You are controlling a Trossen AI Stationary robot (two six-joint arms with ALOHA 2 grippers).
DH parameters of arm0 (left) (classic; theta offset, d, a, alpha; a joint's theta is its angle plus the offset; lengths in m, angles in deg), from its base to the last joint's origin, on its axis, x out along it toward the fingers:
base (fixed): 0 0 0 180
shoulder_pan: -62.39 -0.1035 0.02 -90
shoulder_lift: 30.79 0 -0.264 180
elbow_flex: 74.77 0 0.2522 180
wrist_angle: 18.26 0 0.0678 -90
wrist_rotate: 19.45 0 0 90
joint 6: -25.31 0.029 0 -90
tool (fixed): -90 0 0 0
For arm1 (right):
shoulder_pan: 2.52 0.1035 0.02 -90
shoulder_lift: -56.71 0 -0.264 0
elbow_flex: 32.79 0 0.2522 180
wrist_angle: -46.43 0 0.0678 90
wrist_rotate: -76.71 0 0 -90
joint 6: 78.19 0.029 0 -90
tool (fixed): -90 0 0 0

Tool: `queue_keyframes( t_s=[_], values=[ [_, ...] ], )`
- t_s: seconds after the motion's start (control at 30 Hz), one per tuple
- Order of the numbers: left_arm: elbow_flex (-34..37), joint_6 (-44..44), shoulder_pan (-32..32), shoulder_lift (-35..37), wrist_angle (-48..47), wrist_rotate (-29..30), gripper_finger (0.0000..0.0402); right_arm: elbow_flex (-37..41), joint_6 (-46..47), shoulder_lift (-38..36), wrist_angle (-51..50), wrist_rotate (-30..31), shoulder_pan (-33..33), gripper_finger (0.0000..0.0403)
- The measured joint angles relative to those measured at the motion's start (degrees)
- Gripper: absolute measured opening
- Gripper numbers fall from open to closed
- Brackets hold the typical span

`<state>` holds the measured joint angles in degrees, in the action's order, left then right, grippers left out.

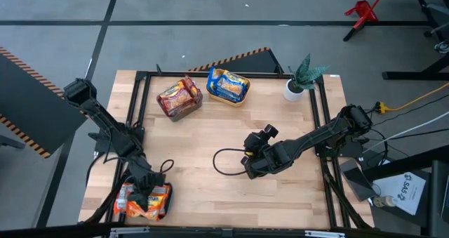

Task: Sort Maruchan noodles
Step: Put the orange noodle pack into the blue bin

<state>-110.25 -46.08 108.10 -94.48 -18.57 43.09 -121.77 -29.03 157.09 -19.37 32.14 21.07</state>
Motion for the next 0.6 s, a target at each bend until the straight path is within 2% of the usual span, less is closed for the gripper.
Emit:
queue_keyframes(
  t_s=[0.33,0.6],
  values=[
    [0.0,-1.26,-0.42,-0.07,-0.45,2.03,0.017,0.0,0.0,0.0,0.02,0.44,0.0,0.022],
    [0.0,-1.95,-0.44,-0.07,-0.72,-0.68,0.018,0.0,0.0,0.0,0.02,0.44,0.0,0.022]
  ],
)
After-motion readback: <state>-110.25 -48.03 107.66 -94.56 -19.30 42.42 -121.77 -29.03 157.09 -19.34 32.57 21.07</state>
